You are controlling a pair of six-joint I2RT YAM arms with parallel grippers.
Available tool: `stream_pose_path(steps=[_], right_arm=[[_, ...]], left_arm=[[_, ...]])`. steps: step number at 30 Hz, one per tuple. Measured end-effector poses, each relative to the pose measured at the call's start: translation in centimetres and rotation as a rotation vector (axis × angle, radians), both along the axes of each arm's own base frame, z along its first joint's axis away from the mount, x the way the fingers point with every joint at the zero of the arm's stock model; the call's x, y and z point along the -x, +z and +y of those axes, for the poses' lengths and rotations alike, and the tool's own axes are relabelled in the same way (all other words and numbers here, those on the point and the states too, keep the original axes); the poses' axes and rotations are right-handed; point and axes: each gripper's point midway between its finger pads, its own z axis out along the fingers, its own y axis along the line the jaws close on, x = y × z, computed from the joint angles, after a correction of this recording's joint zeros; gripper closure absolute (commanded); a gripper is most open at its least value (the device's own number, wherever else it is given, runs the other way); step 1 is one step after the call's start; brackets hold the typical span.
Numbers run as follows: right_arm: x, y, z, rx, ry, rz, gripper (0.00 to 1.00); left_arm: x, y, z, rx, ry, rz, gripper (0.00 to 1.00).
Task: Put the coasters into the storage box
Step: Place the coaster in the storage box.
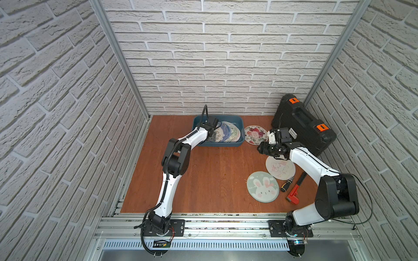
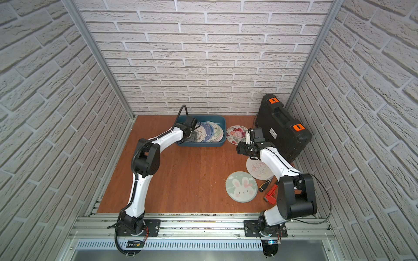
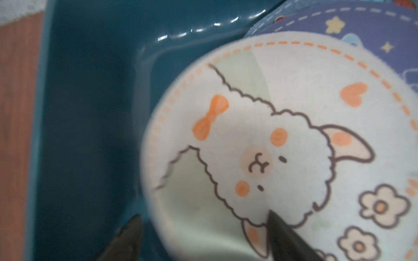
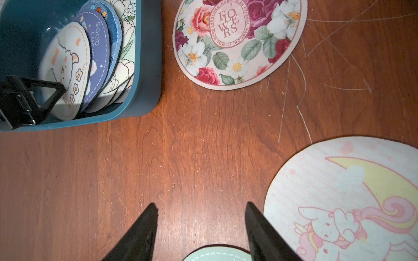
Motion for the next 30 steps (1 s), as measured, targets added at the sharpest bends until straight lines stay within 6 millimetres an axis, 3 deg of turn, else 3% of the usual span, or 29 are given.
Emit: stream_pose_path(steps=[6, 14, 18, 23, 30], right_arm=[[0.0, -0.5, 0.2, 0.004, 0.011, 0.011, 0.37], [0.1, -1.0, 0.3, 0.008, 0.016, 0.025, 0.37], [0.3, -1.3, 0.3, 0.01, 0.02, 0.034, 0.37], [1.3, -2.1, 0.3, 0.012, 0.02, 0.064, 0.37], [4.4, -2.9, 0.1, 0.007, 0.012, 0.102, 0.37]], left_arm=[[1.1, 1.8, -0.9, -0.053, -0.03, -0.034, 0.02], [4.7, 6.9, -3.9, -0.052, -0.118, -0.118, 0.02], [6.9, 8.5, -5.4, -0.04, -0.164, -0.143, 0.02], [10.2, 8.7, -7.7, -0.013, -0.225, -0.143, 0.02], [16.0, 6.8, -12.0, 0.064, -0.336, -0.084, 0.02]])
